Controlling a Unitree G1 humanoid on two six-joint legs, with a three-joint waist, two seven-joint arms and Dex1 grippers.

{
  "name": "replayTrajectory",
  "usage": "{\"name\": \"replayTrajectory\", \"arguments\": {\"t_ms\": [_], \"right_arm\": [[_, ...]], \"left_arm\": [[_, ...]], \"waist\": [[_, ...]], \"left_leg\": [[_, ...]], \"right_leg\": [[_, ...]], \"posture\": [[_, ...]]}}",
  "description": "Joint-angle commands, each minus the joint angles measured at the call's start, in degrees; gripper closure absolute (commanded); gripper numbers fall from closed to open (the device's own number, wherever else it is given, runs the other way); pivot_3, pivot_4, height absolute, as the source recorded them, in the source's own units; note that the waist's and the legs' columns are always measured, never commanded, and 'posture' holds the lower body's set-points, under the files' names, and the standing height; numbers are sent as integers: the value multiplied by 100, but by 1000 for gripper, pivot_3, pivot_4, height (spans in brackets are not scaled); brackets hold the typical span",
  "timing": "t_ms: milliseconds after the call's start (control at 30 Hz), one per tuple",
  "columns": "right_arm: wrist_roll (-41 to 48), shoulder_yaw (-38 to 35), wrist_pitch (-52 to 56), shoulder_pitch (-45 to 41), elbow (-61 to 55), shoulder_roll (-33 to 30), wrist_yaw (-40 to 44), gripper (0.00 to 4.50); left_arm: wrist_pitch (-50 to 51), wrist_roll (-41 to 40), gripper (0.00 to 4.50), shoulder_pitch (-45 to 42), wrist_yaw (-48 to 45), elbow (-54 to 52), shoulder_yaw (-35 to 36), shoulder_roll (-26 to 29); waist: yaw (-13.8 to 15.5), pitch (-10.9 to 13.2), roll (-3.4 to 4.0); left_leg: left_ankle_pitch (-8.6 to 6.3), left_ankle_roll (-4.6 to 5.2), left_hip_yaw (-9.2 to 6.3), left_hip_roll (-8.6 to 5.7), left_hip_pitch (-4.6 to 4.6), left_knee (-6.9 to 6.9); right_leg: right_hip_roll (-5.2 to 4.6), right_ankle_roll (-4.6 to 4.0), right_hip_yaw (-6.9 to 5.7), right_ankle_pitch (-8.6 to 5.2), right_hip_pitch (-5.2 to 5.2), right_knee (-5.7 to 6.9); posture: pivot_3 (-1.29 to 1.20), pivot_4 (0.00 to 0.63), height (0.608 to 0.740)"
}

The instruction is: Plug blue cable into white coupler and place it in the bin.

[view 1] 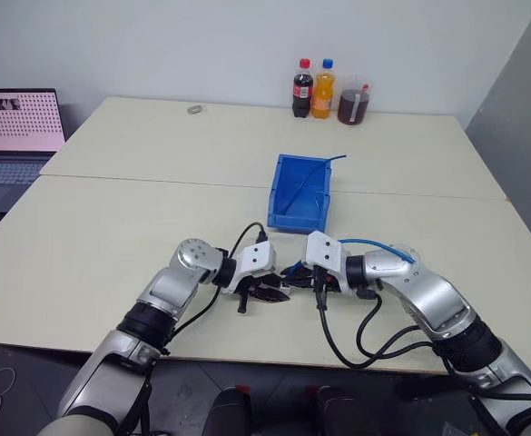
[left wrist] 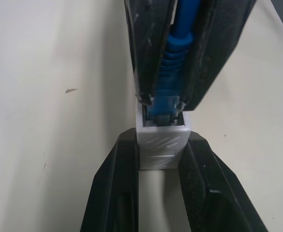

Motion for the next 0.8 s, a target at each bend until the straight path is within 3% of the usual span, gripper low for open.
{"name": "replayTrajectory", "arguments": {"t_ms": [33,367,500,633,800], "right_arm": [[-23,-76,107,57,-26,8,-22,4465],[534,-813,581,-25,-541,35,-115,4465],[1068,-1528,1017,-213,-765,109,-283,4465],[1480,-2182,1268,-798,-334,387,-570,4465],[1252,-2308,807,-1861,1310,754,-790,4465]], "left_arm": [[192,-95,2845,32,303,-123,217,-129],[438,-364,855,312,534,-1088,800,344],[691,-234,0,168,1509,-1519,1460,482],[1346,-319,0,66,1998,-2080,1863,632],[1870,-470,0,50,2173,-2504,1909,641]], "waist": [[0,2,1],[-11,13,4],[4,20,3],[-14,28,1],[-22,30,2]], "left_leg": [[0,0,0,0,1,1],[1,0,1,4,-49,-2],[1,0,-8,3,-77,1],[1,0,-11,3,-78,1],[1,0,-6,3,-76,-1]], "right_leg": [[0,1,1,0,1,0],[5,-13,6,4,-50,6],[3,-28,-6,13,-68,5],[2,-27,-11,13,-68,4],[2,-28,-10,13,-69,4]], "posture": [[0,150,740],[0,150,740],[0,150,740],[0,150,740],[0,150,740]]}}
